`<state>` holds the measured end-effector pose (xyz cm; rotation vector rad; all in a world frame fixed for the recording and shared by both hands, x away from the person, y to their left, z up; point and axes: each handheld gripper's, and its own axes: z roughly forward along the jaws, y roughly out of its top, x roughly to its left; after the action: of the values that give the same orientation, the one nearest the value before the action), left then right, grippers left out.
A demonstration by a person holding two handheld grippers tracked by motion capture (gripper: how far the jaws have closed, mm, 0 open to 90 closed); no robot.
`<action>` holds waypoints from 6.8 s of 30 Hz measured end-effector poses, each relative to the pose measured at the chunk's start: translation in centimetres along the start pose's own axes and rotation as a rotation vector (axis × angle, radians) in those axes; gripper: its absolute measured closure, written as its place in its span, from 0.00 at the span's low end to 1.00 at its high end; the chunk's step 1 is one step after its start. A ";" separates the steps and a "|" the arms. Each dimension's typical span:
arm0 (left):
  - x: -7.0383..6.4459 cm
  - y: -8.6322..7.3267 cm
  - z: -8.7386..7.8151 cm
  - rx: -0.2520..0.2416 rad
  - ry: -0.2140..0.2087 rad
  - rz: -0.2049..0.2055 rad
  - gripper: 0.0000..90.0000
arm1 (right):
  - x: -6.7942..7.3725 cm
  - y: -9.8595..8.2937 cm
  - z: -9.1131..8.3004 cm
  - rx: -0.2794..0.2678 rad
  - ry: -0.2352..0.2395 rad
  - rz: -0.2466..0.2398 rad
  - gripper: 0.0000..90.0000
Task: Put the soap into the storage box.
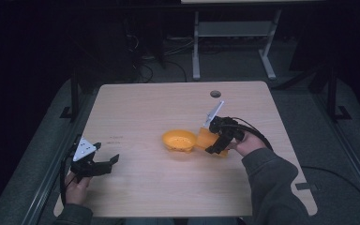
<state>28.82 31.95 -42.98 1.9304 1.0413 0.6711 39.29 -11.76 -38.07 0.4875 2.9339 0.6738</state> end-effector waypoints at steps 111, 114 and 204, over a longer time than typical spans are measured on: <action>0.1 0.0 0.0 -0.010 -0.007 -0.022 0.16 | 0.2 10.7 6.2 0.083 0.035 -0.149 0.20; 0.1 0.0 0.0 -0.008 -0.007 -0.023 0.16 | 0.2 10.6 6.1 0.067 0.041 -0.138 0.20; -0.4 0.0 0.3 0.020 -0.014 0.007 0.16 | -0.5 -4.6 -2.4 -0.138 -0.051 0.143 0.22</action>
<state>28.85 31.45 -43.17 1.9548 1.0364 0.6522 38.03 -16.80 -37.88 0.6941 2.8001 0.8600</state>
